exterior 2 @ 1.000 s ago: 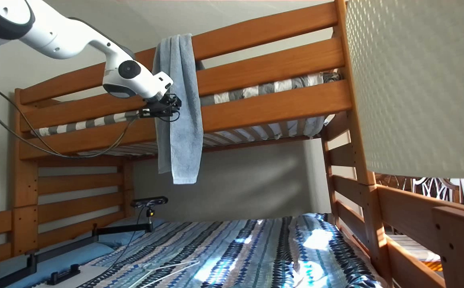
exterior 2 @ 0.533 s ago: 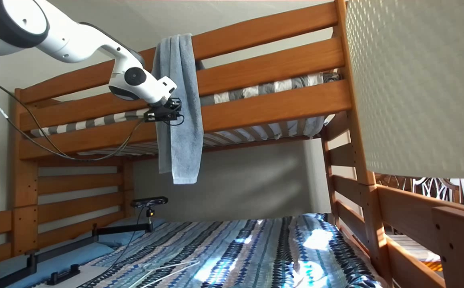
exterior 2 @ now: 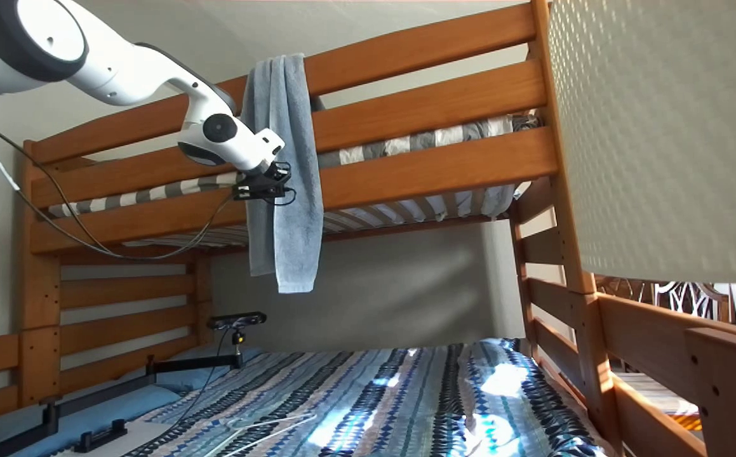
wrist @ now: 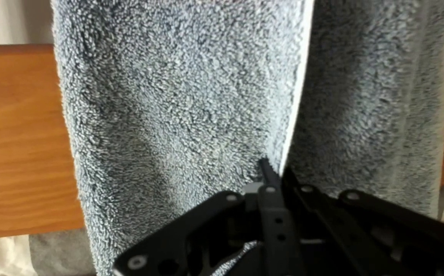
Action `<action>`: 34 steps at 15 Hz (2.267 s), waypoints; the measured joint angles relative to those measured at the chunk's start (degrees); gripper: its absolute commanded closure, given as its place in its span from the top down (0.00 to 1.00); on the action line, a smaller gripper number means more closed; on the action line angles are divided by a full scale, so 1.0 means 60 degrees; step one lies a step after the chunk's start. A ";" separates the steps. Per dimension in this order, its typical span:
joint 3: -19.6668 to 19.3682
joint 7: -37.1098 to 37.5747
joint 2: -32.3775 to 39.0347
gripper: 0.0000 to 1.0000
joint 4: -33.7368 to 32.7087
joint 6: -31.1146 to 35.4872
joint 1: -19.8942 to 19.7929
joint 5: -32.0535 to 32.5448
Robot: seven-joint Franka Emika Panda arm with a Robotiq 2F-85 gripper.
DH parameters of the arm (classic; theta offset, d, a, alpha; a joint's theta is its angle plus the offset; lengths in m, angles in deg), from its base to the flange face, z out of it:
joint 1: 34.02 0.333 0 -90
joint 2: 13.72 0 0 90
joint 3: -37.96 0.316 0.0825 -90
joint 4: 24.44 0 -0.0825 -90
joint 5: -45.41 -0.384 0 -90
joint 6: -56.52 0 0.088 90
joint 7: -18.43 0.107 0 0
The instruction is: Remove the blue cloth and towel and put them on the bed
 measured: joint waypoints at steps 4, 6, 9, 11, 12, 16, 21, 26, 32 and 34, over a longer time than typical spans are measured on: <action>-0.0074 -0.0019 0.0030 0.01 0.0029 0.0121 -0.0031 0.0135; -0.0192 -0.0060 0.0081 0.01 0.0035 0.0597 -0.0077 0.0293; -0.0511 -0.0094 0.0242 0.01 -0.0051 0.1658 -0.0261 0.0637; -0.0808 -0.0094 0.0435 0.01 -0.0230 0.2309 -0.0442 0.0844; -0.0957 -0.0094 0.0559 0.01 -0.0350 0.2620 -0.0535 0.0966; -0.1422 0.1013 0.1276 0.01 -0.0476 0.3808 -0.0950 0.2632; -0.2068 0.0956 0.2417 0.01 -0.0519 0.5216 -0.1167 0.2518; -0.2382 0.0366 0.3404 0.01 -0.0844 0.6007 -0.1460 0.1498; -0.2384 -0.0702 0.4375 0.01 -0.1153 0.6832 -0.1979 -0.0018; -0.2386 -0.0941 0.4672 0.01 -0.1192 0.7168 -0.2209 -0.0296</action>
